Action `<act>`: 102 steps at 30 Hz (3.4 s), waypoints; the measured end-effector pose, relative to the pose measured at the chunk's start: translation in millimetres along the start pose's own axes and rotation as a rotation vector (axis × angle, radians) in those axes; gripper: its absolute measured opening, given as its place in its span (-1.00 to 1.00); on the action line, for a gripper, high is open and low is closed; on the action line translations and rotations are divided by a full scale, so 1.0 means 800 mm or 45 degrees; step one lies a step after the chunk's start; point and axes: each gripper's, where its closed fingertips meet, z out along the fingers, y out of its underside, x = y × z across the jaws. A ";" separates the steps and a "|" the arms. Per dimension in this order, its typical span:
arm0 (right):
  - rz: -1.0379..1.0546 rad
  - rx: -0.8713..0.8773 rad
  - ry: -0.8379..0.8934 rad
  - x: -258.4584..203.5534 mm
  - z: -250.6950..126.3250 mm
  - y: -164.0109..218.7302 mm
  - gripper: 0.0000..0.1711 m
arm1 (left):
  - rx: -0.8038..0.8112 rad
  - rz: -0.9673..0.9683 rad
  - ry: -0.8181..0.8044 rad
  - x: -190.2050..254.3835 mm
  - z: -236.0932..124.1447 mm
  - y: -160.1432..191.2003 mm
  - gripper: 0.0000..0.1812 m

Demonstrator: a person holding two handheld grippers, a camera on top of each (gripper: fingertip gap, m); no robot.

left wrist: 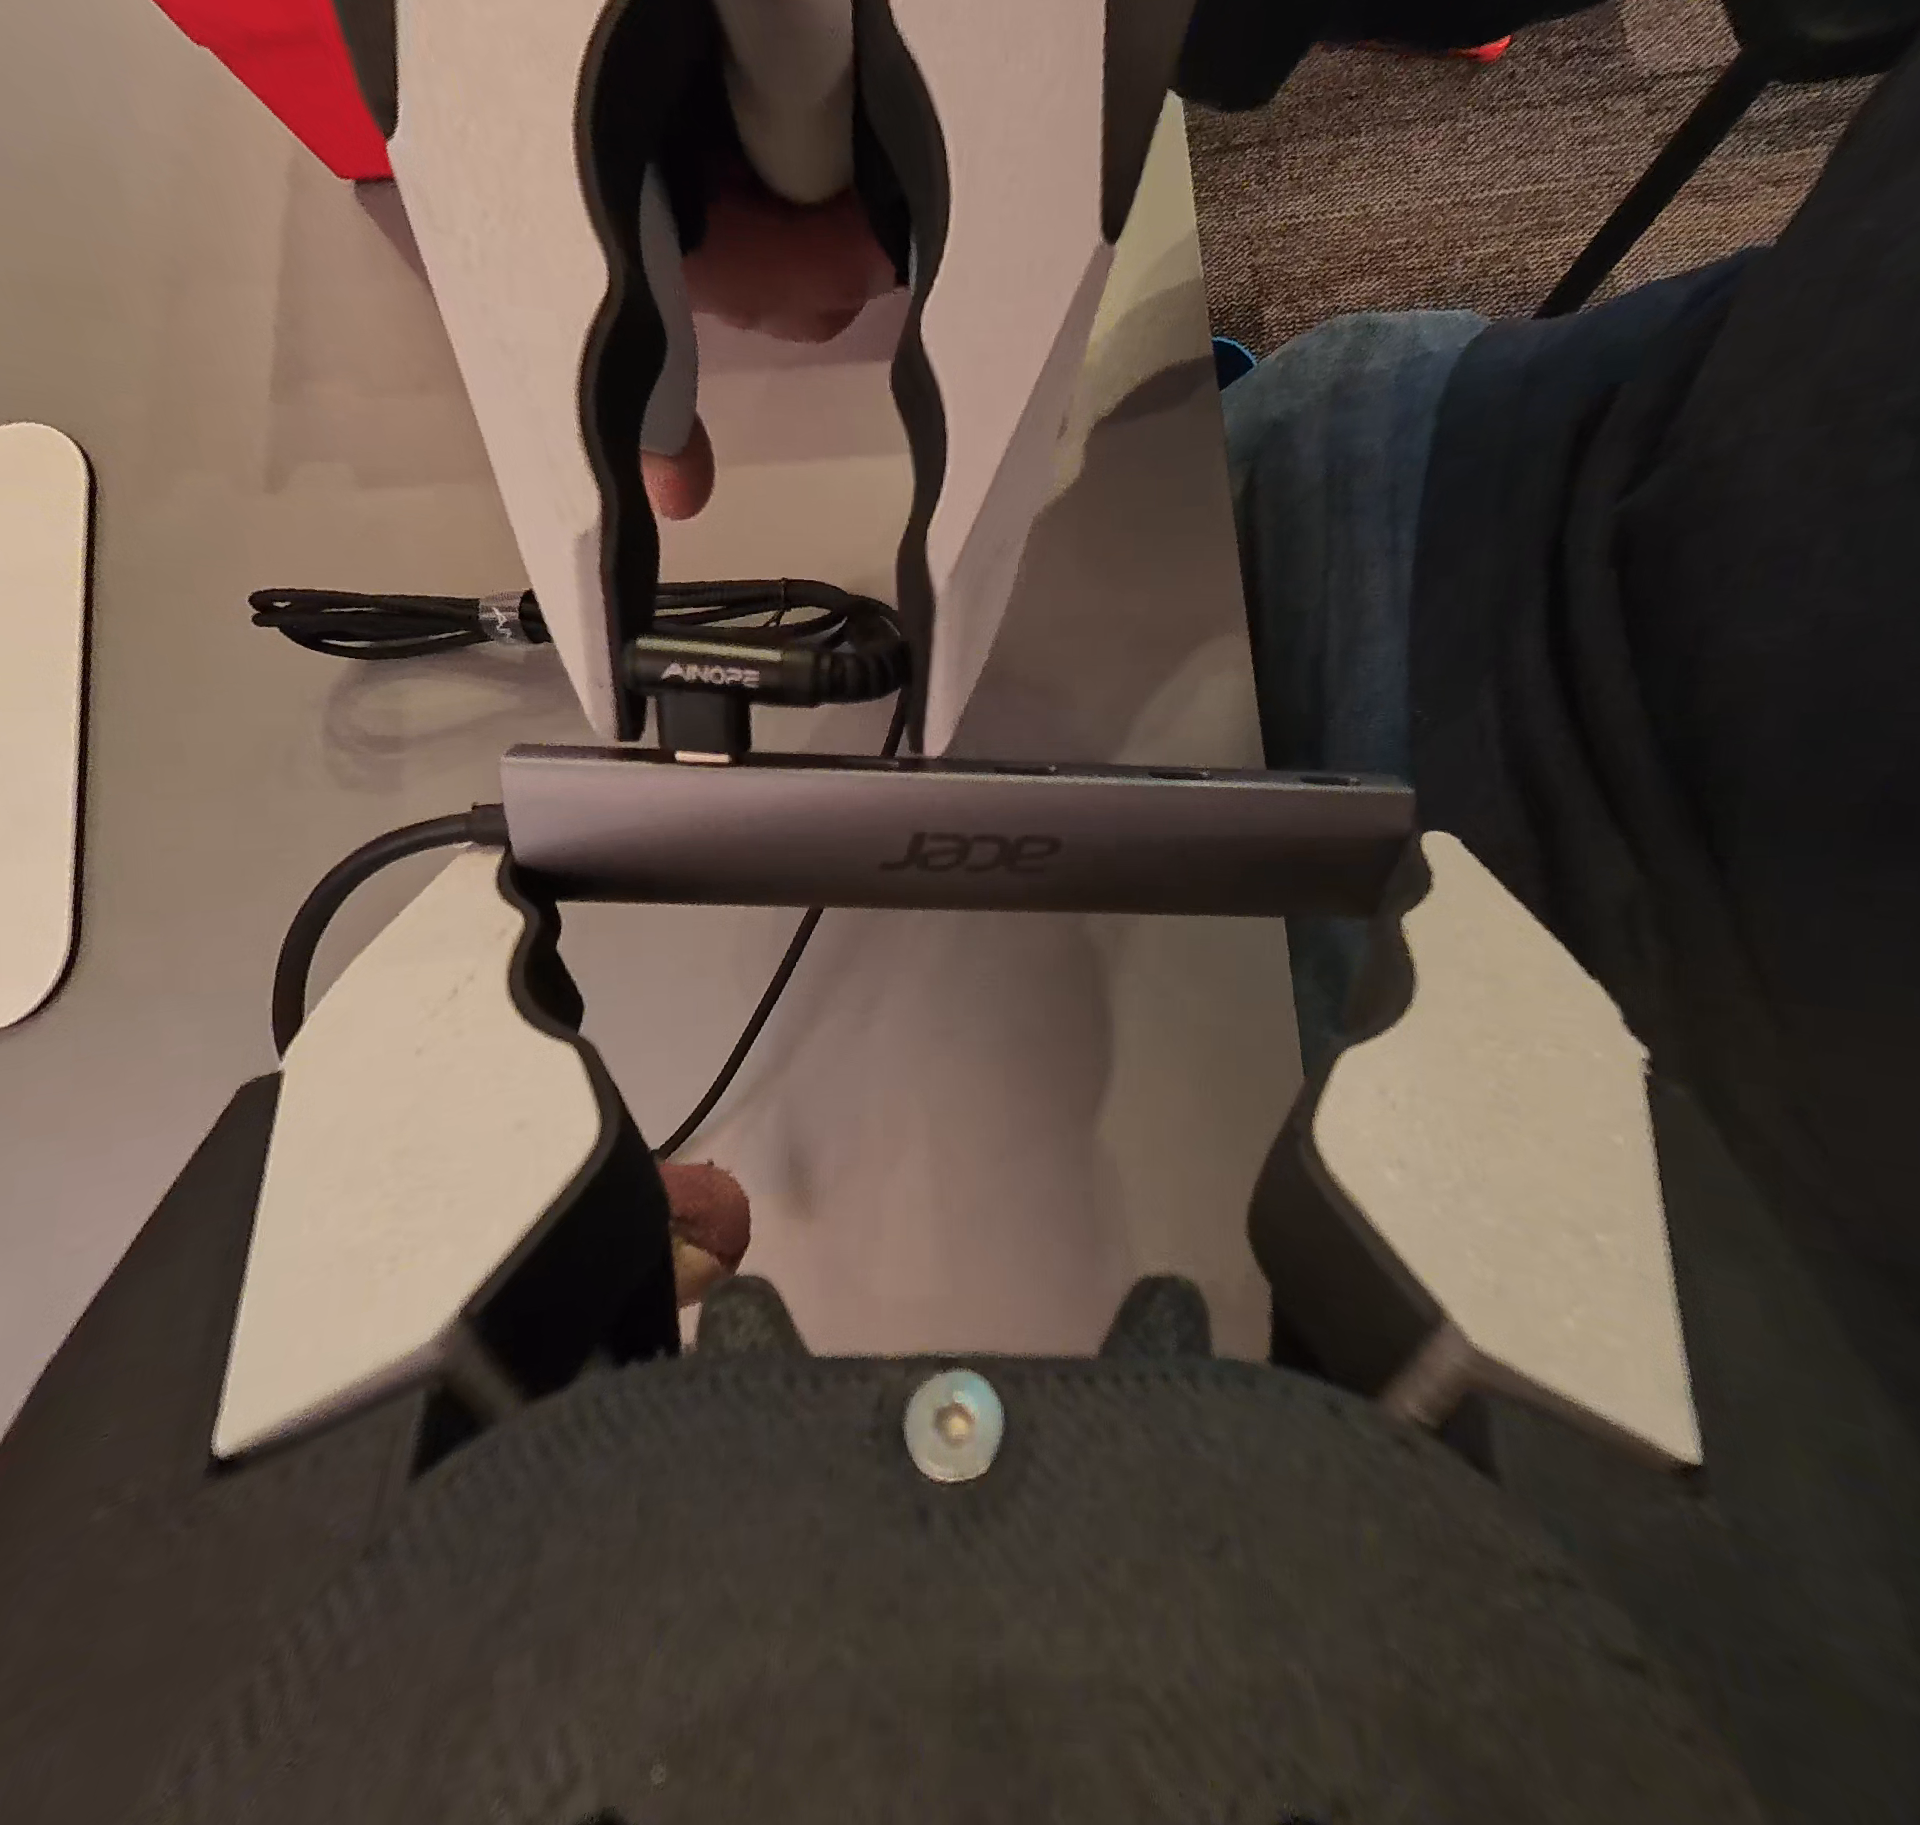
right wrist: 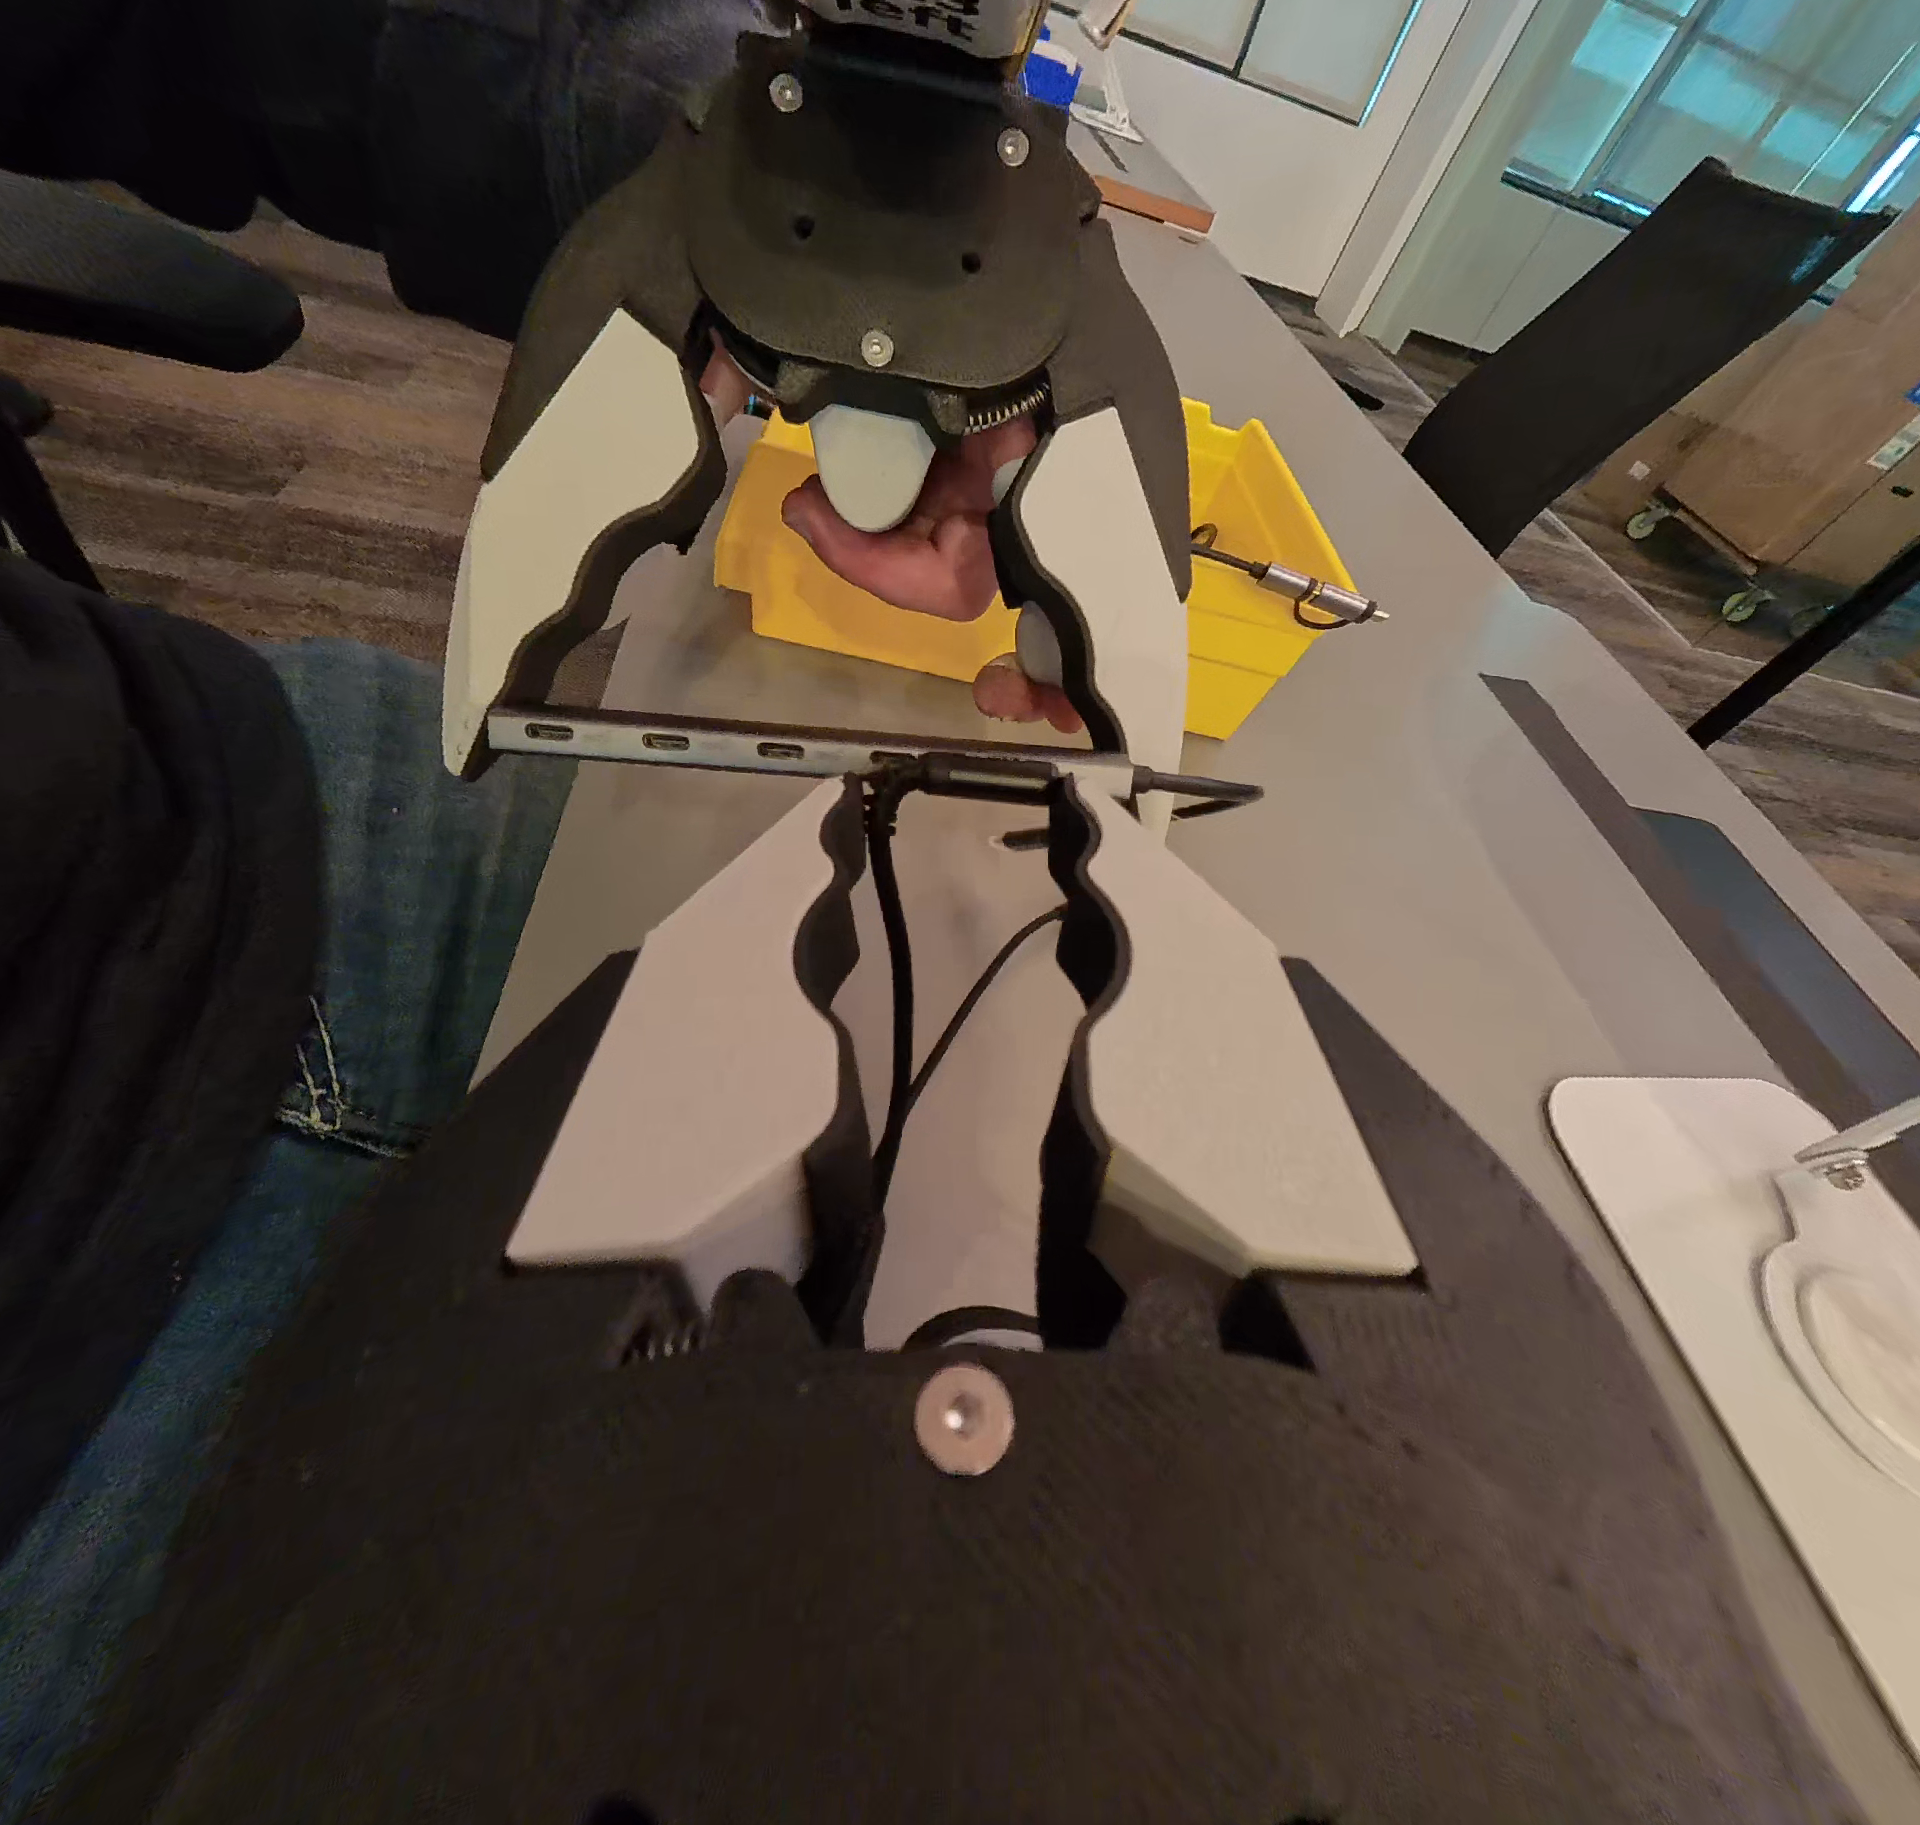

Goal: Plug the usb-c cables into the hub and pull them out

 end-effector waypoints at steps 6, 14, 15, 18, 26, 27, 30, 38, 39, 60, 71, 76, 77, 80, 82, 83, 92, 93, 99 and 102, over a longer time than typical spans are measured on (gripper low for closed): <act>-0.121 -0.037 0.068 0.002 -0.003 -0.001 -0.64 | 0.013 0.027 0.001 -0.001 -0.002 -0.003 0.58; 0.001 0.055 0.011 0.001 -0.007 -0.012 -0.65 | 0.054 0.085 -0.034 -0.001 -0.004 -0.008 0.58; 0.047 0.076 -0.014 0.000 -0.008 -0.013 -0.65 | 0.055 0.092 -0.040 -0.001 -0.004 -0.009 0.58; 0.148 0.118 -0.063 0.000 -0.008 -0.014 -0.66 | 0.043 0.112 -0.060 -0.003 -0.004 -0.008 0.58; -0.094 0.018 0.077 0.003 -0.004 -0.011 -0.66 | 0.053 0.101 -0.052 -0.006 -0.003 -0.005 0.57; -0.134 -0.005 0.101 0.003 -0.003 -0.010 -0.66 | 0.052 0.093 -0.046 -0.005 -0.003 -0.003 0.57; -0.181 -0.019 0.149 0.006 -0.003 -0.013 -0.66 | 0.110 0.040 -0.016 -0.004 -0.008 -0.009 0.57; 0.216 0.364 0.040 0.031 -0.040 -0.053 -0.66 | -0.020 0.098 -0.030 0.003 0.001 0.021 0.57; 0.180 0.262 0.021 0.030 -0.038 -0.039 -0.65 | 0.046 0.079 -0.009 0.012 0.003 0.012 0.58; 0.148 0.057 0.265 0.064 -0.092 -0.042 -0.64 | 0.026 -0.035 -0.322 -0.027 -0.043 0.022 0.58; 0.136 0.131 0.457 0.113 -0.156 -0.107 -0.64 | 0.068 -0.083 -0.386 -0.017 -0.052 0.036 0.58; 0.087 0.150 0.570 0.139 -0.191 -0.154 -0.64 | 0.109 -0.108 -0.391 -0.015 -0.052 0.037 0.58; 0.070 0.160 0.592 0.143 -0.201 -0.167 -0.64 | 0.108 -0.107 -0.387 -0.013 -0.051 0.037 0.58; 0.029 0.191 0.668 0.153 -0.236 -0.207 -0.64 | 0.103 -0.104 -0.374 -0.010 -0.046 0.039 0.58; -0.003 0.202 0.732 0.158 -0.265 -0.233 -0.64 | 0.108 -0.113 -0.357 -0.007 -0.041 0.040 0.58; -0.018 0.201 0.768 0.159 -0.280 -0.244 -0.64 | 0.106 -0.114 -0.350 -0.006 -0.038 0.041 0.58; -0.125 0.024 1.073 0.142 -0.389 -0.259 -0.64 | 0.100 -0.126 -0.290 0.003 -0.017 0.045 0.58; -0.112 -0.008 1.095 0.142 -0.394 -0.246 -0.64 | 0.099 -0.127 -0.285 0.004 -0.016 0.046 0.58; -0.037 -0.220 1.220 0.131 -0.411 -0.145 -0.63 | 0.084 -0.129 -0.266 0.008 -0.007 0.048 0.59; 0.044 -0.263 1.248 0.121 -0.420 -0.100 -0.63 | 0.079 -0.131 -0.259 0.009 -0.004 0.049 0.59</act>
